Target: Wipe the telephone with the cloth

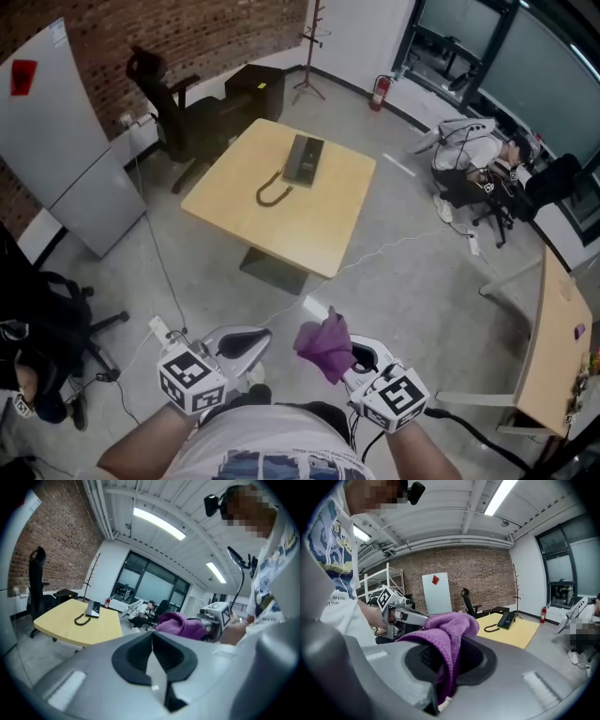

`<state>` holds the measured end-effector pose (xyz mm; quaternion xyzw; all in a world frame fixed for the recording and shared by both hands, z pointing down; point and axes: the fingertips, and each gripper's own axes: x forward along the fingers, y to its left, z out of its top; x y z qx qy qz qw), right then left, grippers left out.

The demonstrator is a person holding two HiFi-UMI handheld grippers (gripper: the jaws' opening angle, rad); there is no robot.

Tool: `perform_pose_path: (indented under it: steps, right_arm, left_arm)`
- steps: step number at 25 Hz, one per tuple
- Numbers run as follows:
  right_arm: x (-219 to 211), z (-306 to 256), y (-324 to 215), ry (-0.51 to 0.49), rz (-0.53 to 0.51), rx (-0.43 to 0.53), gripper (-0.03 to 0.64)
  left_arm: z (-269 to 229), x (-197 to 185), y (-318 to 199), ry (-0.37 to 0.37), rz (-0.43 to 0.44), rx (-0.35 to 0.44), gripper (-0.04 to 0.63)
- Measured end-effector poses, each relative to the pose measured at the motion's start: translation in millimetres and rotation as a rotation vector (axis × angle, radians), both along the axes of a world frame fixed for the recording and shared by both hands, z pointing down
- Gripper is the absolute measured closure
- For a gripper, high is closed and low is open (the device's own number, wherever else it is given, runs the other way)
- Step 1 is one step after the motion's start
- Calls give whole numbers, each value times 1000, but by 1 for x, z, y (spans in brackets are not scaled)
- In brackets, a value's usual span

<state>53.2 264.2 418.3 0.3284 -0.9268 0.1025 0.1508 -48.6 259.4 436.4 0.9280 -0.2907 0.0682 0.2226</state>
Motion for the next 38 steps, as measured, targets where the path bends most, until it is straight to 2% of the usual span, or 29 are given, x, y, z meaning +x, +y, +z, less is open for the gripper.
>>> perform_pose_path:
  steps: [4, 8, 16, 25, 28, 34, 38]
  right_arm:
    - [-26, 6, -27, 7, -4, -10, 574]
    - [-36, 8, -50, 21, -10, -21, 574]
    - [-10, 6, -131, 20, 5, -17, 574]
    - [20, 17, -218, -4, -47, -28, 574]
    - [30, 23, -235, -23, -40, -44, 574]
    - [40, 34, -264, -27, 23, -68, 574]
    - [43, 37, -288, 9, 135, -89, 574]
  left_arm:
    - [13, -24, -29, -20, -2, -14, 586]
    - [24, -37, -54, -1, -30, -48, 584]
    - [28, -27, -121, -12, -70, -84, 583]
    - [25, -4, -219, -88, -127, -76, 569]
    - [35, 5, -242, -91, -132, -107, 561]
    - [61, -4, -307, -113, -98, -166, 545]
    - [85, -14, -361, -104, -32, -213, 526]
